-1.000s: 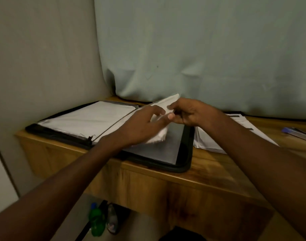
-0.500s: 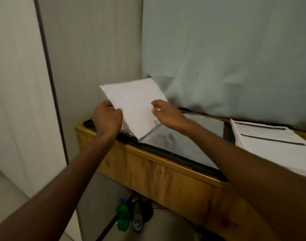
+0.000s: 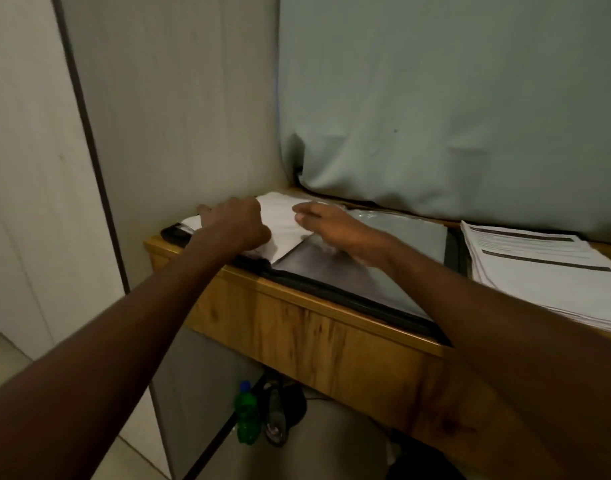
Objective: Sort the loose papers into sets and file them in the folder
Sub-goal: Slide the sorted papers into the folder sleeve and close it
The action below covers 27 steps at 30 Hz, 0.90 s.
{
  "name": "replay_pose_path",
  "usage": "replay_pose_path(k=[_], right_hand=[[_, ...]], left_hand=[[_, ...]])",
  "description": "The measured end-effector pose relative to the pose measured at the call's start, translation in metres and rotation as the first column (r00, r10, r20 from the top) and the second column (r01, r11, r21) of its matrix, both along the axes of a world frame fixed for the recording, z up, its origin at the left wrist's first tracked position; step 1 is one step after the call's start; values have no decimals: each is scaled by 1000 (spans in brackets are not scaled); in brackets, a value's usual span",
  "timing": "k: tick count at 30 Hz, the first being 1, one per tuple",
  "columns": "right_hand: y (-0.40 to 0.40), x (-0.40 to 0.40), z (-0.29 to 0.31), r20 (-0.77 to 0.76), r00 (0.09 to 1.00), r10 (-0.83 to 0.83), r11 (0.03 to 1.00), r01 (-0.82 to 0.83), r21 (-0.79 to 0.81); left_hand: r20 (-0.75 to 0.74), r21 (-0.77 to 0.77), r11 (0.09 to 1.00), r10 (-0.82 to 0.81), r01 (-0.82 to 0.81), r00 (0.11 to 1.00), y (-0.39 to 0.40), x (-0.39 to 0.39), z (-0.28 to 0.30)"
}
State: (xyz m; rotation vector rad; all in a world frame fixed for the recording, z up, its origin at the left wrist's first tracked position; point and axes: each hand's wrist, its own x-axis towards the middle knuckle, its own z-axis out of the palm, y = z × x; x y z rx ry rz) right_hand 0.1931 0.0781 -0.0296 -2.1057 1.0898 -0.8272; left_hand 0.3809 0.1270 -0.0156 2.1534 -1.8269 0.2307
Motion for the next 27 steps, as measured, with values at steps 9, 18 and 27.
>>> replay_pose_path(k=[9, 18, 27], right_hand=[[-14, -157, 4, 39, 852, -523, 813, 512, -279], [-5, -368, -12, -392, 347, -852, 503, 752, -427], [-15, -385, -7, -314, 405, -859, 496, 812, -308]], left_hand=[[-86, -272, 869, -449, 413, 889, -42, -147, 1], [-87, -154, 857, -508, 492, 857, -89, -325, 1], [-432, -117, 949, -314, 292, 846, -143, -379, -17]])
